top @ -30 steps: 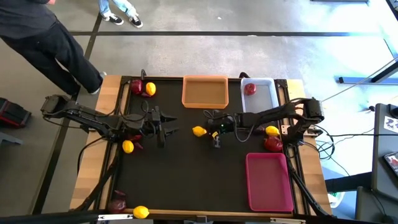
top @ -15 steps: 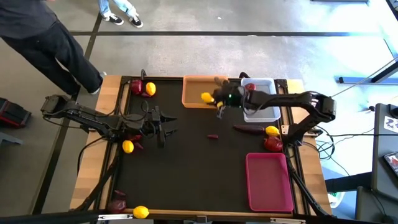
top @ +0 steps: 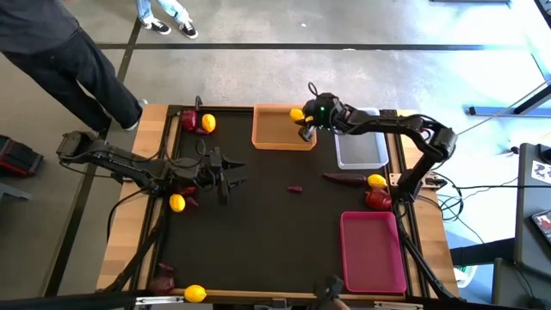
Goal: Sort produce into baskets
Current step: Put the yellow lemon into the orange bin
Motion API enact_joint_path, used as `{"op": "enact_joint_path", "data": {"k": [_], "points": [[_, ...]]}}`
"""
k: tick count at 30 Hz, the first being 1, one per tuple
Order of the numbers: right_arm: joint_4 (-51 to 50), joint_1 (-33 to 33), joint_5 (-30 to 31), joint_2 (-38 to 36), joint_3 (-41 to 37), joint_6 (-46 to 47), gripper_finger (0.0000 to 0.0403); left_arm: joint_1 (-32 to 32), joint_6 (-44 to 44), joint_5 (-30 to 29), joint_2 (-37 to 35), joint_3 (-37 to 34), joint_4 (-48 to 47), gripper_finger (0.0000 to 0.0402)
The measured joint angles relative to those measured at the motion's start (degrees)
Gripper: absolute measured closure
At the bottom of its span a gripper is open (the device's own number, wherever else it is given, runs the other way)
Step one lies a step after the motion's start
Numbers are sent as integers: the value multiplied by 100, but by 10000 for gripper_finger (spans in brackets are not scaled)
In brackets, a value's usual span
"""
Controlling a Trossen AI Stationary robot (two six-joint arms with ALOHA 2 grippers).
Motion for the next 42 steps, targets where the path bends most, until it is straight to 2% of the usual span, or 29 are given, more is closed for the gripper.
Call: {"op": "enact_joint_path", "data": {"k": [7, 12, 20, 29, 32, 38, 42], "points": [[232, -254, -8, 431, -2, 890, 319, 0, -3, 0, 0, 0, 0, 147], [296, -283, 252, 660, -2, 963, 320, 0, 12, 0, 0, 0, 0, 147], [433, -314, 295, 1038, 1, 1170, 319, 0, 19, 1, 0, 0, -2, 147], [552, -312, 401, 1101, 4, 1168, 317, 0, 21, 2, 0, 0, -4, 147], [550, -312, 399, 1101, 4, 1160, 295, 0, 21, 2, -2, 0, -4, 147], [549, -312, 399, 1103, 2, 1157, 214, 0, 21, 2, 0, 0, -3, 147], [464, -310, 307, 951, -19, 1031, 178, 0, 17, 2, 0, 0, -3, 147]]}}
